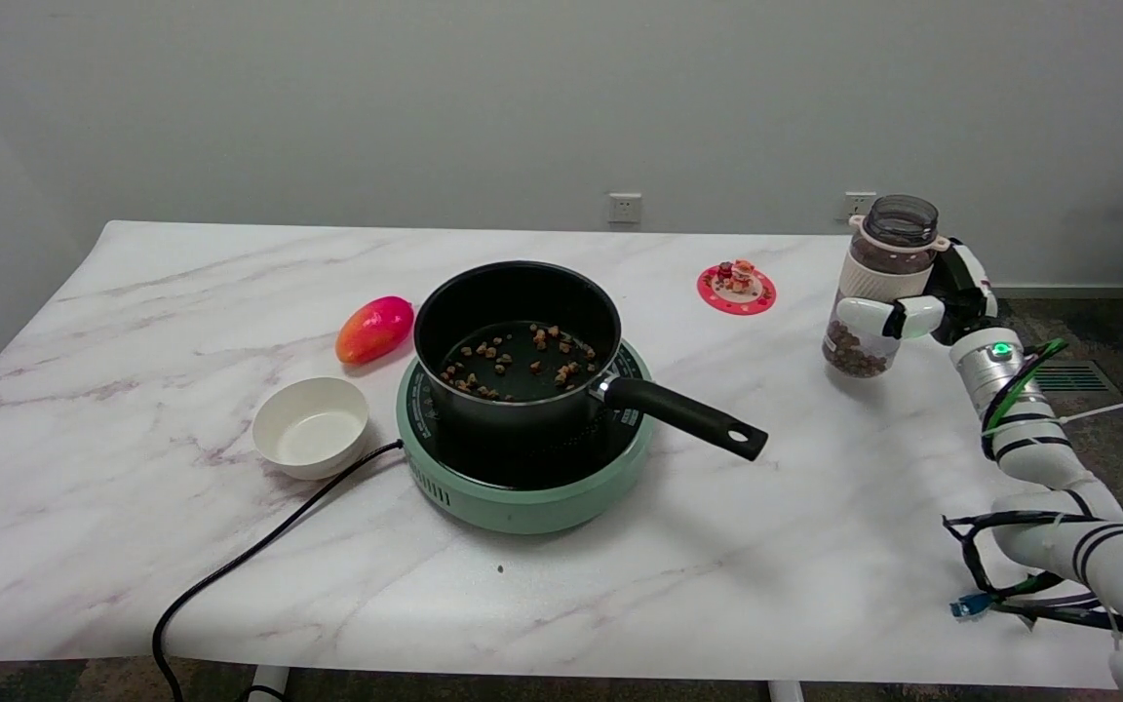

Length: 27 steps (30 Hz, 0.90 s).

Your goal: Place the bottle onto the table.

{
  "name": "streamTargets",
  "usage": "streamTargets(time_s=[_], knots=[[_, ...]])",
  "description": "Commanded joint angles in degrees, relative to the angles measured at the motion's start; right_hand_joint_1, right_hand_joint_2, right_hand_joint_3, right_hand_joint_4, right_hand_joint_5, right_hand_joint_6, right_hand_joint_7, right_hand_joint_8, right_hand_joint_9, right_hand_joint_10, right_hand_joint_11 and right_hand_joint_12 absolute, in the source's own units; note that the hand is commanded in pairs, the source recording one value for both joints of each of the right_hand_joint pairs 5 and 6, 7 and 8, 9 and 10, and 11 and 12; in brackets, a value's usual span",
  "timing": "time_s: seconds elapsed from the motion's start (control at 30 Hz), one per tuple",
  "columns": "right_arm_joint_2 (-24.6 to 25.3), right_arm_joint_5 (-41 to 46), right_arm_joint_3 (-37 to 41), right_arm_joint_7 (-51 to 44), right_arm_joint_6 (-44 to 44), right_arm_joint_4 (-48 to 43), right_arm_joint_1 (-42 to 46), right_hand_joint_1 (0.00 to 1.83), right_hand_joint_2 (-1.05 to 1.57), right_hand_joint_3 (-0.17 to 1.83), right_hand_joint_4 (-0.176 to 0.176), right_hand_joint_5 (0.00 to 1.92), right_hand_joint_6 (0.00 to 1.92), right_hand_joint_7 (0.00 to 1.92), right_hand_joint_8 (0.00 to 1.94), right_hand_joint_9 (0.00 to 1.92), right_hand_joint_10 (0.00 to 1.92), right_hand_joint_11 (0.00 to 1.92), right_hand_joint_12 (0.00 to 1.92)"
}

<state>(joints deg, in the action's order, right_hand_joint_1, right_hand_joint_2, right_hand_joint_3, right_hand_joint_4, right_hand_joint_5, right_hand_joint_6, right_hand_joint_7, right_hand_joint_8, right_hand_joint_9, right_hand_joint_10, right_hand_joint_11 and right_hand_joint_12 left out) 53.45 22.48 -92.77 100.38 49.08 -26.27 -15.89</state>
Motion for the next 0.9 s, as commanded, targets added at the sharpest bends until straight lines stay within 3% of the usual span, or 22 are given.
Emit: streamTargets(time_s=[0.03,0.37,0.57,0.6,0.63,0.9], knots=[[3.24,0.72,-3.07,-4.74,5.52,9.74,-8.13,1.54,0.72,0.92,0.000,1.69,1.69,1.62,1.62,1.43,1.43,1.19,1.19],[5.86,8.44,-3.78,-13.98,8.88,10.30,-7.02,1.53,0.80,0.86,0.000,1.73,1.73,1.65,1.65,1.46,1.46,1.21,1.21],[8.18,11.65,-3.78,-13.99,10.48,10.79,-5.90,1.52,0.85,0.80,0.000,1.72,1.72,1.64,1.64,1.46,1.46,1.21,1.21],[8.70,10.30,-9.75,-5.87,15.79,6.71,-7.16,1.52,0.85,0.79,0.000,1.73,1.73,1.64,1.64,1.45,1.45,1.21,1.21],[8.61,12.09,-4.24,-12.92,11.12,10.55,-5.77,1.51,0.85,0.79,0.000,1.72,1.72,1.64,1.64,1.45,1.45,1.21,1.21],[9.08,14.23,-3.78,-12.18,11.29,10.94,-4.46,1.52,0.78,0.85,0.000,1.70,1.70,1.63,1.63,1.43,1.43,1.20,1.20]])
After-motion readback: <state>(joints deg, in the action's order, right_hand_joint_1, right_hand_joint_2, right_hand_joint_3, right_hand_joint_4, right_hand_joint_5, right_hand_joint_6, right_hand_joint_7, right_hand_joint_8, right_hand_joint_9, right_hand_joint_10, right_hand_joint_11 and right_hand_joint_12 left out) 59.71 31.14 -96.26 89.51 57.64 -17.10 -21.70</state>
